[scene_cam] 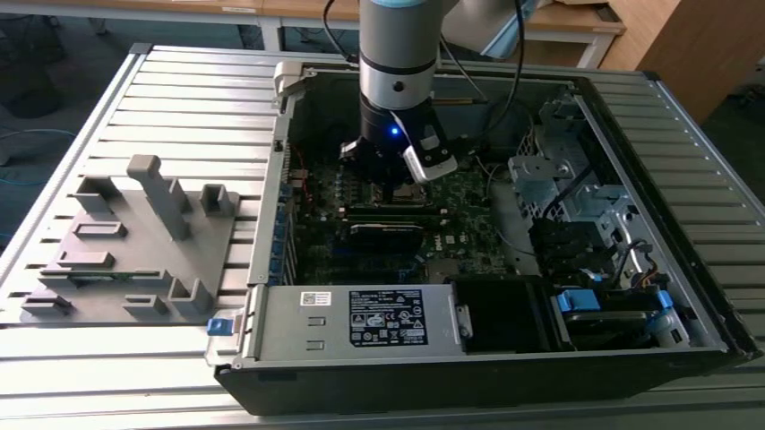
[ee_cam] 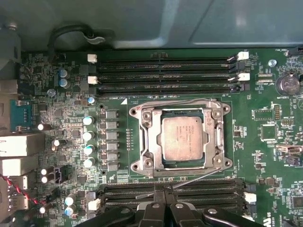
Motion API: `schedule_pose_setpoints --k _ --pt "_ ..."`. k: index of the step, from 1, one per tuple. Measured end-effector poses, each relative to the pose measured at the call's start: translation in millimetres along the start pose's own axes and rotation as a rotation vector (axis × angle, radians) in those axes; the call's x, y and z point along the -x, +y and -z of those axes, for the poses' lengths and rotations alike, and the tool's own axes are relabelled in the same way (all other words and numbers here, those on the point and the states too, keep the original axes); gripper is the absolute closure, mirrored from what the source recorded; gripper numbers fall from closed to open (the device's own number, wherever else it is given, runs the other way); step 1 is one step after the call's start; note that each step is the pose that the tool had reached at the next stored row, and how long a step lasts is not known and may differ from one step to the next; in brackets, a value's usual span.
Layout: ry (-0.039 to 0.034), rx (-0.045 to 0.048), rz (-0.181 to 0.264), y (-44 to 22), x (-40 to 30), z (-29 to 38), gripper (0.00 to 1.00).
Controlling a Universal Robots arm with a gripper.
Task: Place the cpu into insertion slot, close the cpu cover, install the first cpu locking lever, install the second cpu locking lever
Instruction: 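Install the second cpu locking lever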
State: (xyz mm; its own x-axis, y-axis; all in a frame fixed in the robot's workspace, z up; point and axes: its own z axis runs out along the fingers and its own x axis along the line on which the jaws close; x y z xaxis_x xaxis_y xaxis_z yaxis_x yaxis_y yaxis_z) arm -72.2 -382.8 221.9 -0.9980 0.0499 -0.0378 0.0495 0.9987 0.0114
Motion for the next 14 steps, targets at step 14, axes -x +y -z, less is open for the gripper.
schedule_pose_setpoints --k 14 --pt "0.0000 0.0000 0.000 -0.2 -5.6 -3.0 0.90"
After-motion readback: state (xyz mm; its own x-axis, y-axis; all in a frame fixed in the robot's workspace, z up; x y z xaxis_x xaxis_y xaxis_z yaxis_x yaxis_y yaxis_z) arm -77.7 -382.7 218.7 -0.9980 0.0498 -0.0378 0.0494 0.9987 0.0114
